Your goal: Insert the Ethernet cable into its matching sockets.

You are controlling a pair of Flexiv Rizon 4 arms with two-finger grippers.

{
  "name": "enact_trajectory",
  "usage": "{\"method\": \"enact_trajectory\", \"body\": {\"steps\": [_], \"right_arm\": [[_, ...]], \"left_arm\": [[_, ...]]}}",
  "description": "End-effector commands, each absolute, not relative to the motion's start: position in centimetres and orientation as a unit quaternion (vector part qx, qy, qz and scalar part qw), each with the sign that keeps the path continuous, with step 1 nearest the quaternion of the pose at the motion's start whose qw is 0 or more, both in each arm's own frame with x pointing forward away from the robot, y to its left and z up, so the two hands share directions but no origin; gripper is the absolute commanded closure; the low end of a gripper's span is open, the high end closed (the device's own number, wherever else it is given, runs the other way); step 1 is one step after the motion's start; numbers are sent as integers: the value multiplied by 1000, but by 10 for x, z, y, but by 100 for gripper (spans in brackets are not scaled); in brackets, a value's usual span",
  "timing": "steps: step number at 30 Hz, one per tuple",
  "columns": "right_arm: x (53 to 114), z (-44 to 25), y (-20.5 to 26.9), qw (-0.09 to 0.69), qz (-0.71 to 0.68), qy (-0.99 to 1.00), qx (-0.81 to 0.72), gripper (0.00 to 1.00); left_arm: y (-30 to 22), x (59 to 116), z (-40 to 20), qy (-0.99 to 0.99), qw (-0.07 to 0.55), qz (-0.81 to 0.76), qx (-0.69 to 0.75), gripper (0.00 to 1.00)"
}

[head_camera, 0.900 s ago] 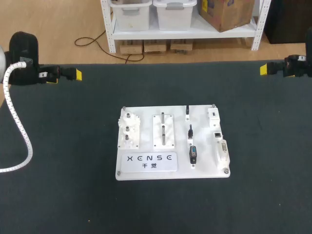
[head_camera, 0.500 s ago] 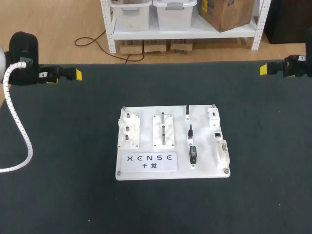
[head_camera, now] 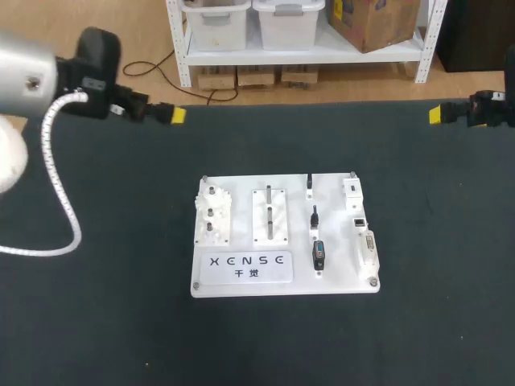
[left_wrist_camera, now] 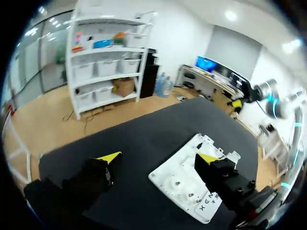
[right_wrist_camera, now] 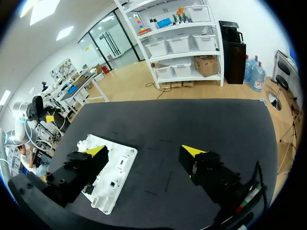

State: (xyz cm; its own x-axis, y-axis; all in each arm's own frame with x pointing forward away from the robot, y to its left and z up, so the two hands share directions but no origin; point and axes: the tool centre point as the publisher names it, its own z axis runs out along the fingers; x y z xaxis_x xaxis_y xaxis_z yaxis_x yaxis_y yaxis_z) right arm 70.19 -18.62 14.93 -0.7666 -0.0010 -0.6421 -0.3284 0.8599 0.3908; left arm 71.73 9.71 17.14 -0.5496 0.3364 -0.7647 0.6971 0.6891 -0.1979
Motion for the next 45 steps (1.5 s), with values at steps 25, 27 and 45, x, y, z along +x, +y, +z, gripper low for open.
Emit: {"method": "enact_trajectory", "body": {"steps": [25, 27, 45], "right_arm": [[702, 149, -186, 329, 248, 907, -91, 0], [702, 149, -186, 329, 248, 907, -91, 0], [702, 149, -186, 329, 248, 907, -91, 0]], "left_arm": [[18, 634, 118, 607, 395, -307, 618, 0], [16, 630, 114, 615, 396, -307, 609, 0], [9, 606, 90, 639, 369, -328, 590, 0]]}}
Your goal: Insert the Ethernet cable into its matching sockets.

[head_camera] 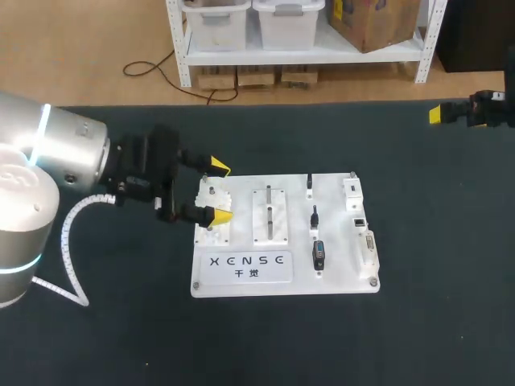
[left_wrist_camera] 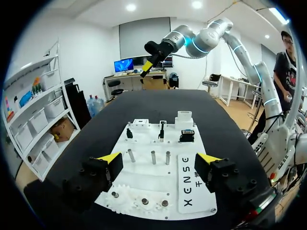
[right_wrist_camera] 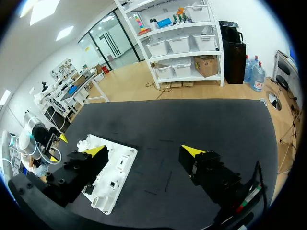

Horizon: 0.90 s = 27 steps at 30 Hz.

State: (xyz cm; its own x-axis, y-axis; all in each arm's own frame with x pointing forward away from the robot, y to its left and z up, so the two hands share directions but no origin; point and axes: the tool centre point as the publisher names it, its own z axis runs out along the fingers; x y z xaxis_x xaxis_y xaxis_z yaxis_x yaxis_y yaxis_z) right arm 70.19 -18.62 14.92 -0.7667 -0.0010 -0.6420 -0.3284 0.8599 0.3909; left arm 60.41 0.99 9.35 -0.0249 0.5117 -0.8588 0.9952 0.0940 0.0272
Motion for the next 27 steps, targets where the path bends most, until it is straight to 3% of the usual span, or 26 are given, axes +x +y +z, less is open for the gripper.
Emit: {"method": "enact_trajectory", "body": {"steps": [1, 12, 27], "right_arm": [[702, 149, -186, 329, 248, 907, -91, 0], [702, 149, -186, 329, 248, 907, -91, 0], [635, 125, -45, 215, 183, 946, -157, 0]], "left_arm": [[9, 606, 90, 639, 369, -328, 590, 0], [9, 606, 90, 639, 369, -328, 590, 0], [9, 606, 90, 639, 369, -328, 590, 0]]}}
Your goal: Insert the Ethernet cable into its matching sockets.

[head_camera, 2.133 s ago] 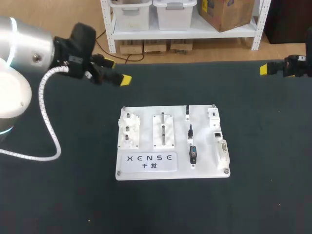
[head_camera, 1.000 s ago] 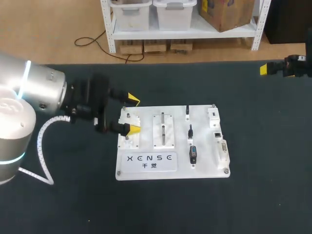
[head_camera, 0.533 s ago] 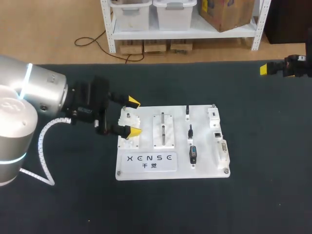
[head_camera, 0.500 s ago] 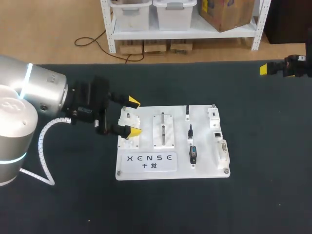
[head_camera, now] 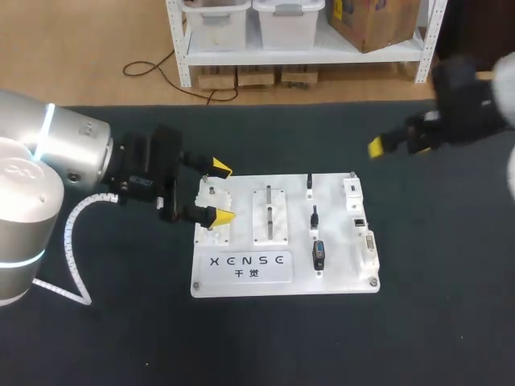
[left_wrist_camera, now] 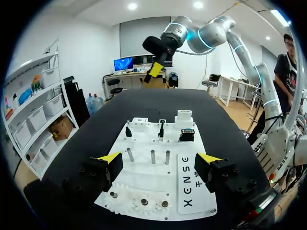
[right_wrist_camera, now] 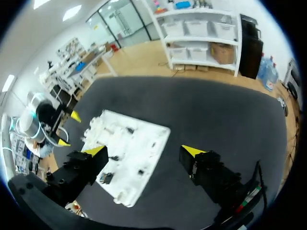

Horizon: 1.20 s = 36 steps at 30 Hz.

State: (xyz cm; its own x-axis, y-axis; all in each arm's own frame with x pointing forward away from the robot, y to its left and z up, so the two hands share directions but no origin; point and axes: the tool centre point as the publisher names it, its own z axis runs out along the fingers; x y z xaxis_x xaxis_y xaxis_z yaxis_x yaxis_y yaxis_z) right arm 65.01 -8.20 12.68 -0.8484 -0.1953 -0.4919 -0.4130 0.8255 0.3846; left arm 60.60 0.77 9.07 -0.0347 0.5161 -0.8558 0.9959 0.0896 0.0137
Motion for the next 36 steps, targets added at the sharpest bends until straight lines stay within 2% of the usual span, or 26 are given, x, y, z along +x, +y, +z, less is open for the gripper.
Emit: {"method": "enact_trajectory", "body": {"steps": [1, 13, 36], "right_arm": [[630, 121, -38, 206, 174, 950, -158, 0], [596, 81, 5, 149, 87, 974, -148, 0], [611, 27, 22, 93, 6, 994, -55, 0]], "left_arm": [[9, 606, 90, 639, 369, -328, 590, 0], [9, 606, 90, 639, 369, -328, 590, 0], [9, 606, 90, 639, 369, -328, 590, 0]]}}
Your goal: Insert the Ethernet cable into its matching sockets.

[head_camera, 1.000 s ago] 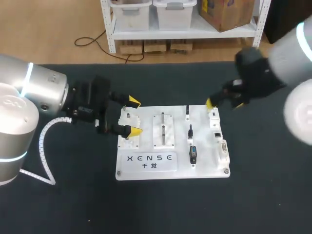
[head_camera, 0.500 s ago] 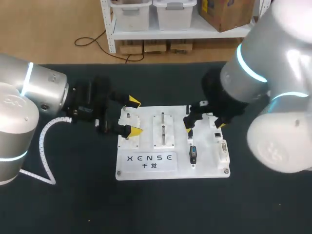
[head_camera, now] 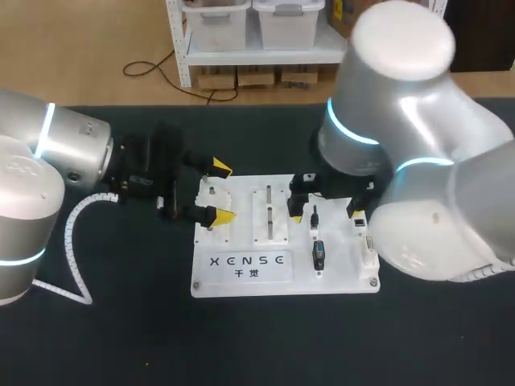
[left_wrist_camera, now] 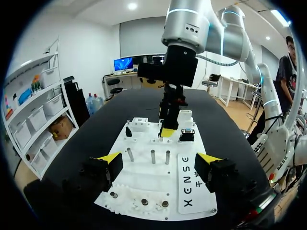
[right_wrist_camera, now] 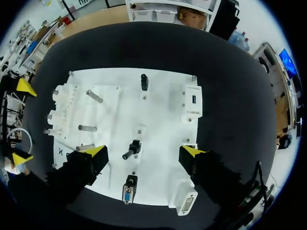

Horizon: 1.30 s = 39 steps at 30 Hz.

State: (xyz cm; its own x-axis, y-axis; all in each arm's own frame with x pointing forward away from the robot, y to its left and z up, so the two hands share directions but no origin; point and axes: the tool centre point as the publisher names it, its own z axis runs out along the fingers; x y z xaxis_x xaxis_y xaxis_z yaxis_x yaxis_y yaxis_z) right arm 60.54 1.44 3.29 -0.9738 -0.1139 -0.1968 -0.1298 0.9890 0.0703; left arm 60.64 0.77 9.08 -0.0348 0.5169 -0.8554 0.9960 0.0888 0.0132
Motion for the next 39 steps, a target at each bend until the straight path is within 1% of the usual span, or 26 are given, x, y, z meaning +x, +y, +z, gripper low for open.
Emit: {"method": "enact_trajectory", "body": {"steps": [1, 10, 11, 13, 14, 15, 16, 18, 19, 20, 21, 23, 24, 33, 39], "right_arm": [[611, 26, 22, 92, 6, 994, -54, 0], [614, 19, 24, 94, -1, 994, -57, 0], [615, 18, 24, 95, -1, 994, -57, 2], [615, 19, 23, 95, -2, 994, -56, 11], [615, 19, 23, 95, -2, 994, -56, 23], [615, 19, 23, 95, -1, 994, -55, 27], [615, 19, 23, 95, 0, 994, -55, 53], [615, 18, 23, 95, 2, 994, -56, 57], [615, 18, 23, 95, 2, 994, -57, 61], [615, 18, 24, 95, 2, 994, -57, 69], [616, 18, 23, 95, 5, 994, -59, 72], [616, 18, 23, 96, 5, 993, -61, 88], [616, 18, 23, 96, 8, 993, -62, 99], [617, 19, 24, 94, 17, 993, -67, 100], [617, 33, 22, 99, 29, 992, -78, 100]], "left_arm": [[9, 606, 90, 639, 369, -328, 590, 0], [9, 606, 90, 639, 369, -328, 590, 0], [9, 606, 90, 639, 369, -328, 590, 0], [9, 606, 90, 639, 369, -328, 590, 0], [9, 606, 90, 639, 369, -328, 590, 0], [9, 606, 90, 639, 369, -328, 590, 0], [9, 606, 90, 639, 369, -328, 590, 0], [9, 606, 90, 639, 369, -328, 590, 0], [9, 606, 90, 639, 369, -328, 590, 0], [9, 606, 90, 639, 369, -328, 590, 0], [9, 606, 90, 639, 369, -328, 590, 0], [9, 606, 90, 639, 369, -328, 590, 0], [9, 606, 90, 639, 369, -328, 590, 0], [9, 606, 90, 639, 369, -328, 590, 0], [9, 606, 90, 639, 369, -328, 590, 0]]}}
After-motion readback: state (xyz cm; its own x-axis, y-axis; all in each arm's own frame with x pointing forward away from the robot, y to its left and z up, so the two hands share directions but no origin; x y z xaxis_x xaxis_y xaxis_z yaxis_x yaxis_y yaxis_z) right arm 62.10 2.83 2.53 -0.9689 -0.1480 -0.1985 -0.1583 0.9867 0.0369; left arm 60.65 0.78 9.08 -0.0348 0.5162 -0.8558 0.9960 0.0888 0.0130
